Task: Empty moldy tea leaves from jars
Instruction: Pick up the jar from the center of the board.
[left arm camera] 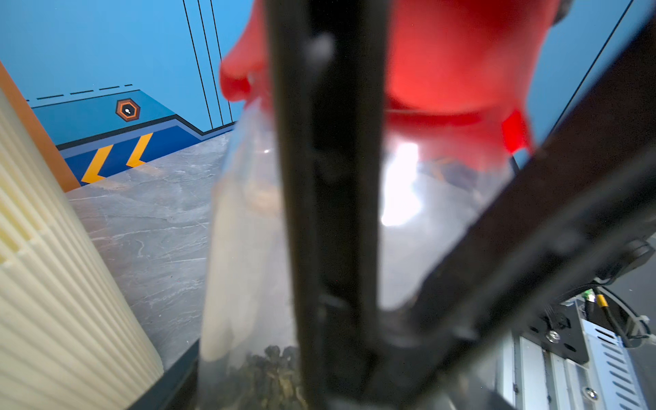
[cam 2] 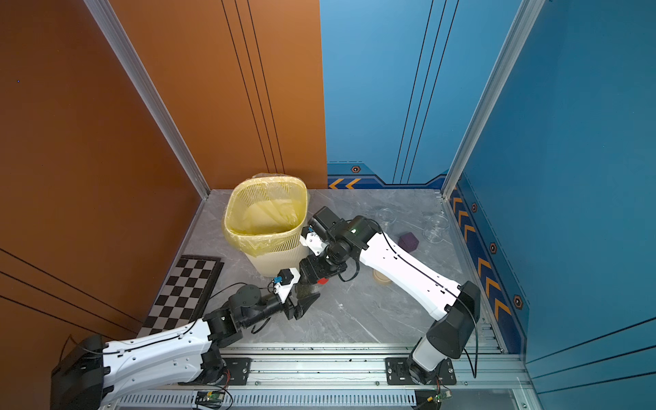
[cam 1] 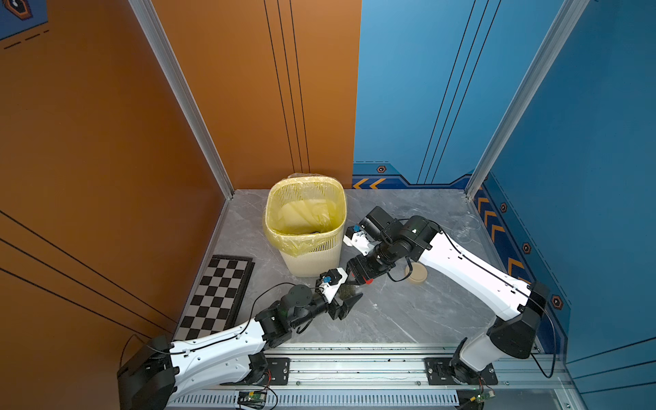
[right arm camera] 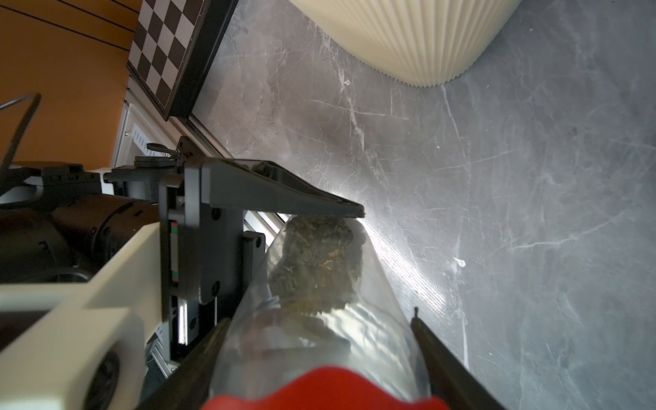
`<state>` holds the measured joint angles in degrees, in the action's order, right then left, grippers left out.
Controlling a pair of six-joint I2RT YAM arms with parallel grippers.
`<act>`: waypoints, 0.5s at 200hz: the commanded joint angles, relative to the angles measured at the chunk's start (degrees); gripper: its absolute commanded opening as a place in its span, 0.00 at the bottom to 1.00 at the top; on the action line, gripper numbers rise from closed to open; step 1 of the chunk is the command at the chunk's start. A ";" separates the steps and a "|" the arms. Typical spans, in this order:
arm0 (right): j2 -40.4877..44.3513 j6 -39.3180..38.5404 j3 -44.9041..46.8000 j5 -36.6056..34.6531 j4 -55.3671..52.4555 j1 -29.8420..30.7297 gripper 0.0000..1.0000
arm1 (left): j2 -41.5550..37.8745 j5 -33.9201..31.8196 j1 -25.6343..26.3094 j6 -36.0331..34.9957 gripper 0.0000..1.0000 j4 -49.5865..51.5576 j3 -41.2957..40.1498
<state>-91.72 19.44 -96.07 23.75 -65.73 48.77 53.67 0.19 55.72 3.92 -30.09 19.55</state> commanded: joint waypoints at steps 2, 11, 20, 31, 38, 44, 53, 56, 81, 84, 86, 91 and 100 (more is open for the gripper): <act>-0.87 0.43 0.18 1.39 -2.57 0.67 0.46 | -1.18 -0.98 -1.47 -0.25 0.62 -1.29 -0.56; -0.87 0.42 0.27 1.55 -2.60 0.63 0.45 | -1.30 -0.98 -1.51 -0.47 0.61 -1.29 -0.49; -0.91 0.55 0.27 1.71 -2.65 0.64 0.46 | -1.54 -0.85 -1.55 -0.63 0.61 -1.29 -0.56; -0.99 0.67 0.19 2.07 -2.64 0.69 0.46 | -1.59 -0.73 -1.57 -0.91 0.58 -1.22 -0.55; -0.96 0.75 0.18 2.24 -2.73 0.66 0.47 | -1.71 -0.64 -1.67 -1.08 0.57 -1.26 -0.57; -0.96 0.77 0.15 2.42 -2.73 0.62 0.49 | -1.81 -0.48 -1.67 -1.19 0.57 -1.25 -0.57; -1.00 0.77 0.27 2.83 -2.82 0.67 0.51 | -1.83 -0.39 -1.69 -1.33 0.57 -1.26 -0.57; -0.99 0.77 0.28 3.11 -2.82 0.68 0.52 | -1.88 -0.36 -1.71 -1.35 0.57 -1.20 -0.58; -1.16 0.52 0.53 4.39 -2.90 0.38 0.63 | -2.21 -0.19 -1.90 -1.63 0.59 -1.25 -0.64; -1.18 0.51 0.58 4.52 -2.93 0.41 0.65 | -2.24 -0.19 -1.91 -1.64 0.59 -1.26 -0.70; -1.18 0.55 0.55 4.55 -2.96 0.37 0.66 | -2.25 -0.19 -1.93 -1.64 0.59 -1.26 -0.62; -1.18 0.52 0.44 4.64 -2.91 0.36 0.68 | -2.25 -0.19 -1.97 -1.64 0.59 -1.28 -0.62; -1.16 0.64 0.29 4.64 -2.91 0.47 0.72 | -2.39 -0.17 -2.02 -1.66 0.59 -1.28 -0.68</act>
<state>-91.90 19.81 -96.05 24.77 -65.73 48.75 52.42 1.10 55.31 2.37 -29.34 19.11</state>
